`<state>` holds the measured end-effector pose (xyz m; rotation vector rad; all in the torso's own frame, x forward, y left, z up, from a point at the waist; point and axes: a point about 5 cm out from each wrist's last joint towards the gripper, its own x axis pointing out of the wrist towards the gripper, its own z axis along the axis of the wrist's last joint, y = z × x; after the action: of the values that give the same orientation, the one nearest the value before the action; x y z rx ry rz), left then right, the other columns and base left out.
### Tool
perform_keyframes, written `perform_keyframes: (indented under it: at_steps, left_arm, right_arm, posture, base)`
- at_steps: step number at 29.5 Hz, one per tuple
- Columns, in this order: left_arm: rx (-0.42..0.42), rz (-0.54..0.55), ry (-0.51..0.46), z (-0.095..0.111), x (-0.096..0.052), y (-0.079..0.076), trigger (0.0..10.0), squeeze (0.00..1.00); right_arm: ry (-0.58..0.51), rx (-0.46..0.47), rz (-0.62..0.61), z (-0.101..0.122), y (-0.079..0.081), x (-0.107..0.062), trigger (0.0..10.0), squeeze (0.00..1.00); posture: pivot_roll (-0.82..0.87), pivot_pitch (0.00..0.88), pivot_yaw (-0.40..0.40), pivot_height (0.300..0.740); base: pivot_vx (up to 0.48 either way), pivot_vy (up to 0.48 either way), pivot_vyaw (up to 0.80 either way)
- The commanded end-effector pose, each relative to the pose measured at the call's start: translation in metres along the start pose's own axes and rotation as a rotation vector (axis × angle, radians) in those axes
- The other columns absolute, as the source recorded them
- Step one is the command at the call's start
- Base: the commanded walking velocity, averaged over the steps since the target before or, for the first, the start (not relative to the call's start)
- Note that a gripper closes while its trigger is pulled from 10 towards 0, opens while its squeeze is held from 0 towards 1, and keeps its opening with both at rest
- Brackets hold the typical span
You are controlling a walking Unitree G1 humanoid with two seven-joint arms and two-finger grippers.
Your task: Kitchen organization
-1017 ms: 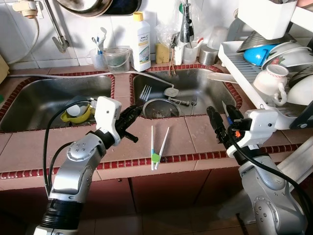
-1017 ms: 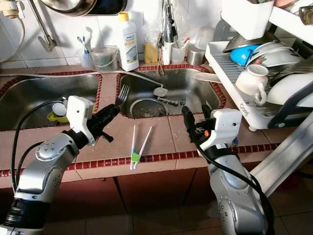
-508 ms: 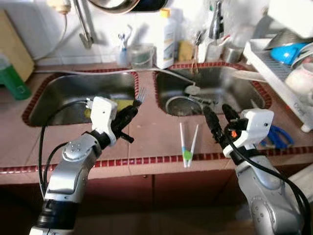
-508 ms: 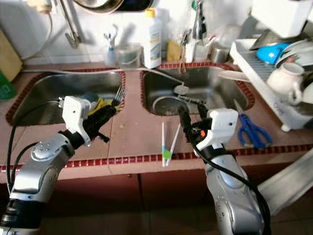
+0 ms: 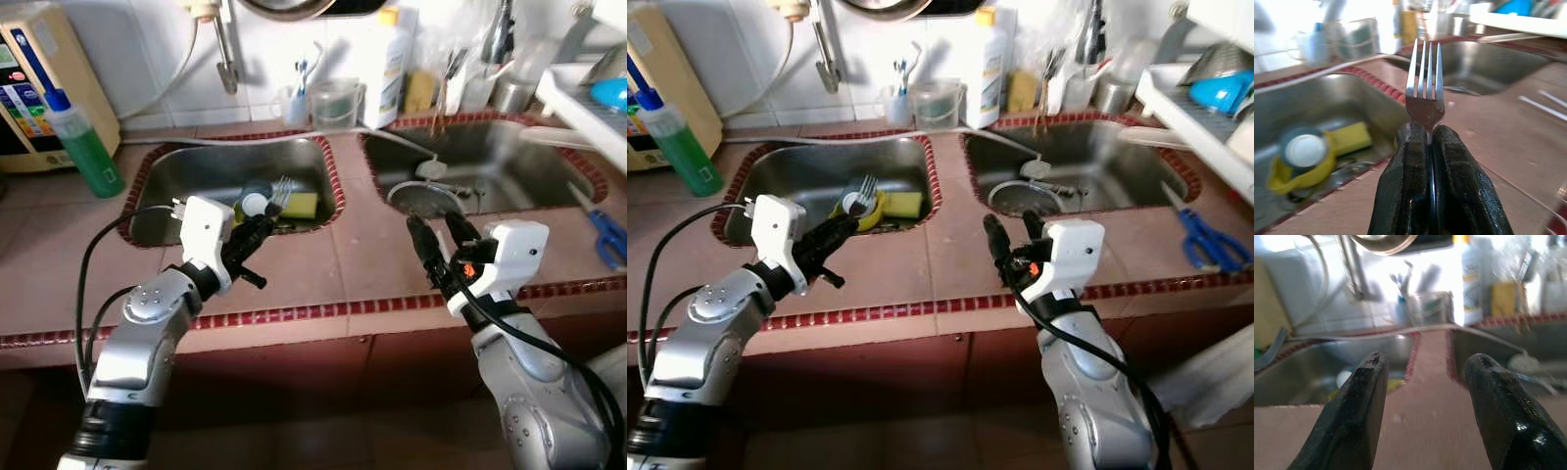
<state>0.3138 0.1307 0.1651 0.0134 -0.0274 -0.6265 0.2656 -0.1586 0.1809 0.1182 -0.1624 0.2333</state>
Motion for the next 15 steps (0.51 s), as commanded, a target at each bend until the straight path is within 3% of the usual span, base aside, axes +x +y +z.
perform_keyframes:
  at_steps: [1,10,15]
  left_arm:
    - [0.045,0.002,-0.003,0.0045,-0.0013,0.0022,10.0,0.0]
    - [0.038,-0.002,-0.003,0.0042,-0.0018,0.0017,10.0,0.0]
    - [0.03,0.0,-0.003,0.0041,-0.0022,0.0017,10.0,0.0]
  right_arm:
    - [-0.02,-0.004,0.002,0.005,0.0014,0.0003,10.0,0.0]
    - [-0.016,-0.004,0.007,0.0042,0.0019,0.0002,10.0,0.0]
    - [-0.015,-0.006,0.008,0.0042,0.0019,0.0,10.0,0.0]
  posture:
    - [-0.1,0.07,0.06,0.74]
    - [-0.1,0.071,0.057,0.74]
    - [-0.1,0.072,0.055,0.74]
  base:
    - [0.0,0.0,0.0]
    - [0.0,0.0,0.0]
    - [0.297,0.0,0.0]
